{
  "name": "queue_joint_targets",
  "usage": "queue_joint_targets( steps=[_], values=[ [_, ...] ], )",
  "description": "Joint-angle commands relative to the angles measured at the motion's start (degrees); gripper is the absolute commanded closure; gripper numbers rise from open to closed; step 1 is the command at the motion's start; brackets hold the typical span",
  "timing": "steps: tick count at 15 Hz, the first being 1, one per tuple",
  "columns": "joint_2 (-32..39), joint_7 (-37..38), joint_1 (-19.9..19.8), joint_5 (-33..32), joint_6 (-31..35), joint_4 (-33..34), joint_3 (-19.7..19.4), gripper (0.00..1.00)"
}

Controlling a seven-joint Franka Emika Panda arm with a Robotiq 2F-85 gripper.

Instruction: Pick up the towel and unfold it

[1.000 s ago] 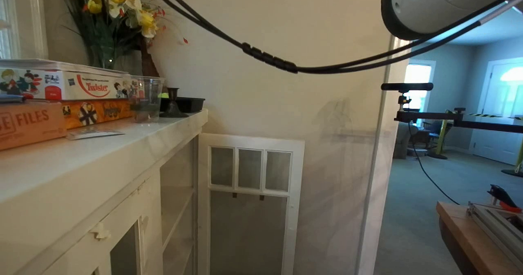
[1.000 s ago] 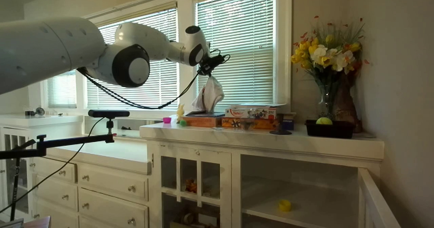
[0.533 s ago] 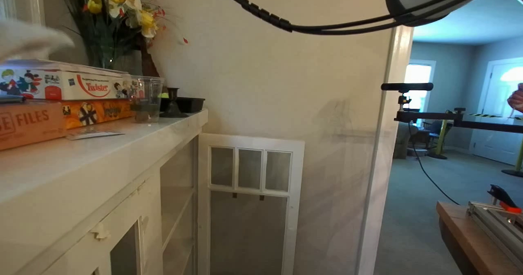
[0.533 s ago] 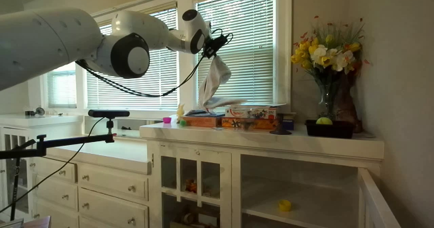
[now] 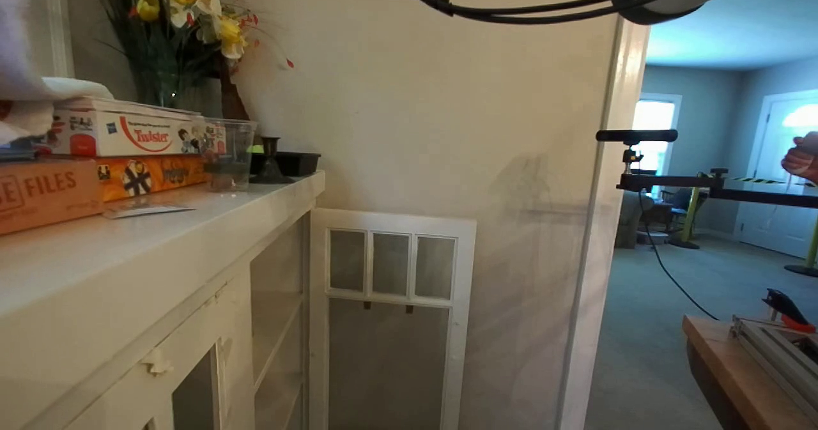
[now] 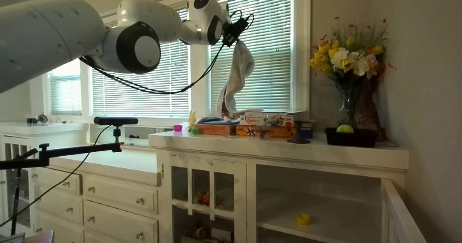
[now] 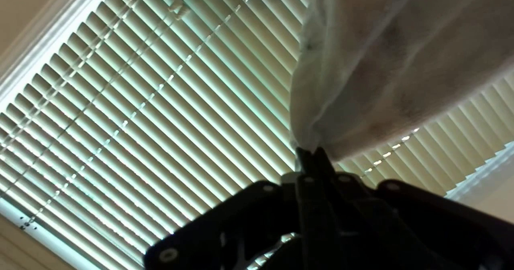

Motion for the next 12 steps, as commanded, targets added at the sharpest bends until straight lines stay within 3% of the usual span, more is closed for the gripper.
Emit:
queue_joint_targets(
  steps=[1,12],
  values=[
    [-1.4,6.8,-0.6,-3.2,0.6,-0.7,-3.6,1.0],
    [-7.2,27.3,-2.6,-14.0,6.1,0.8,-17.6,1.0]
  ],
)
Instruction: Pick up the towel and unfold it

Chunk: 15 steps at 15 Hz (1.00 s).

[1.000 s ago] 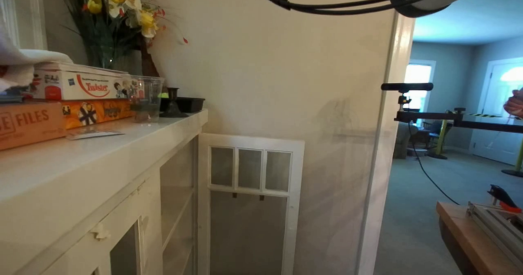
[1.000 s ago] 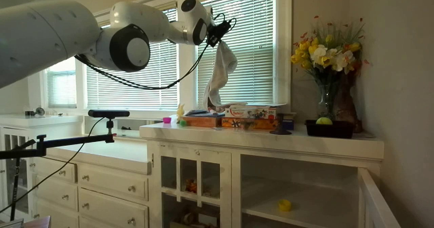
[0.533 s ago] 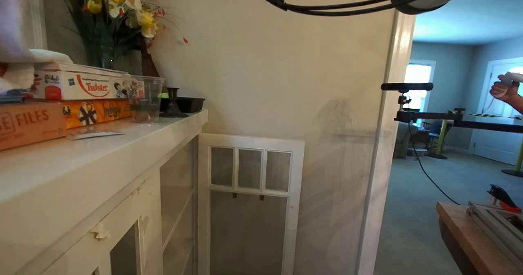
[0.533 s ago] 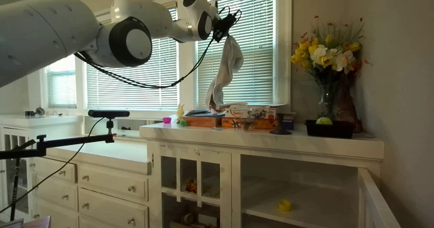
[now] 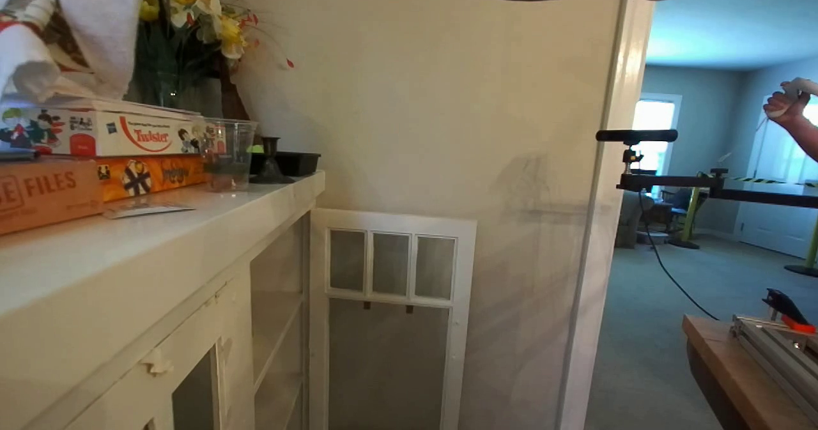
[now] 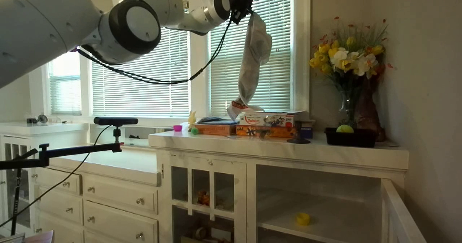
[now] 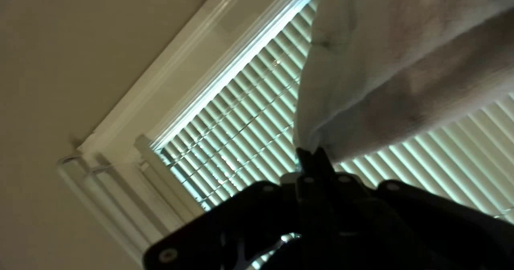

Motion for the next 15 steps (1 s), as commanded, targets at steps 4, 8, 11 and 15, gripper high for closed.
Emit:
queue_joint_targets(
  steps=[4,8,11,15],
  values=[
    [-4.2,3.0,0.6,-6.4,-1.8,-1.9,-0.8,1.0],
    [-5.2,-11.5,3.2,-1.4,-6.3,-5.9,7.3,1.0],
    [-4.7,-21.3,3.8,1.8,-9.4,-5.4,16.9,1.0],
    [-4.5,-34.7,5.0,8.6,-16.6,-2.9,27.4,1.0]
  ],
)
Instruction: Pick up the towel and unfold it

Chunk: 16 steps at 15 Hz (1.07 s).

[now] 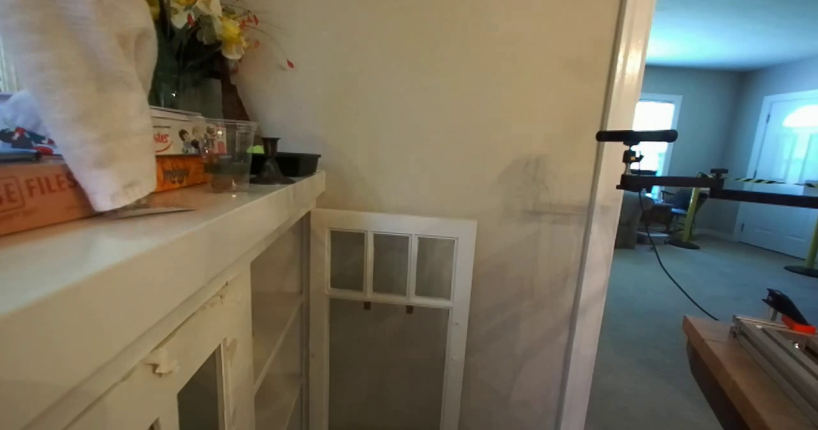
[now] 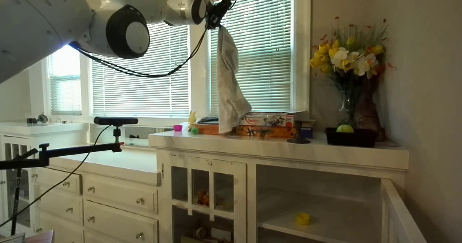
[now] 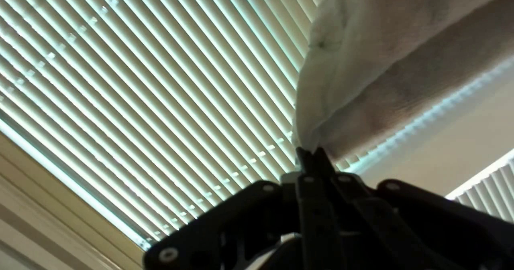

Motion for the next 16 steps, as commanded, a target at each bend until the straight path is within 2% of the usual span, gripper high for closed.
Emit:
queue_joint_targets(
  steps=[1,4,10,12,16],
  values=[
    [-2.8,-12.8,0.2,7.8,-5.4,-1.6,7.6,1.0],
    [-3.1,-21.8,0.5,14.3,-10.8,0.1,12.9,1.0],
    [-4.0,-30.4,-1.9,26.1,-20.5,0.2,18.6,1.0],
    [-3.9,-30.2,-2.3,26.8,-21.8,0.3,18.0,1.0],
    [-3.2,-23.8,-2.3,23.5,-18.2,0.2,11.7,1.0]
  ],
)
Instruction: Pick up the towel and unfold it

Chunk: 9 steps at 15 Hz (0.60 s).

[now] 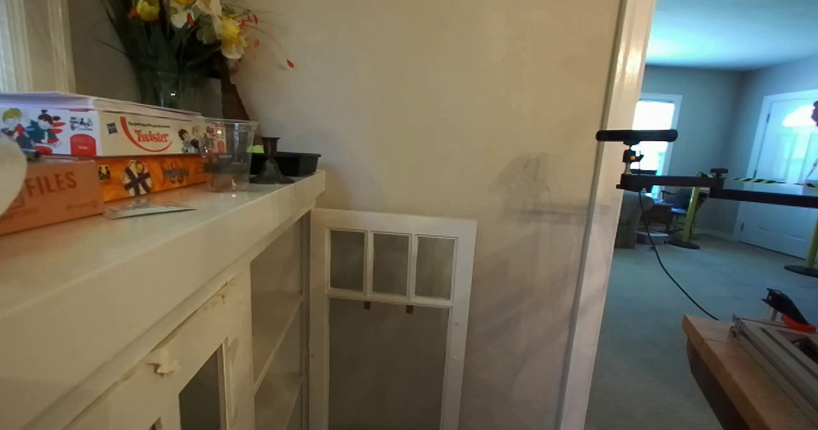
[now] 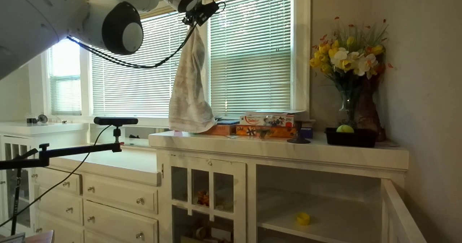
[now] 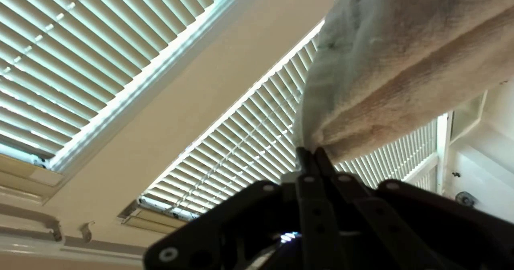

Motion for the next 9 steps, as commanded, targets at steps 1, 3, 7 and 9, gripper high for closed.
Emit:
queue_joint_targets(
  steps=[1,3,7,9],
  values=[
    [0.3,3.9,0.1,-1.6,3.7,0.0,-6.3,1.0],
    [1.0,6.5,0.2,-3.5,7.2,0.0,-10.7,1.0],
    [4.4,12.0,0.1,-7.7,11.8,1.2,-17.2,1.0],
    [6.1,14.9,0.1,-10.2,14.0,1.0,-19.8,1.0]
  ],
)
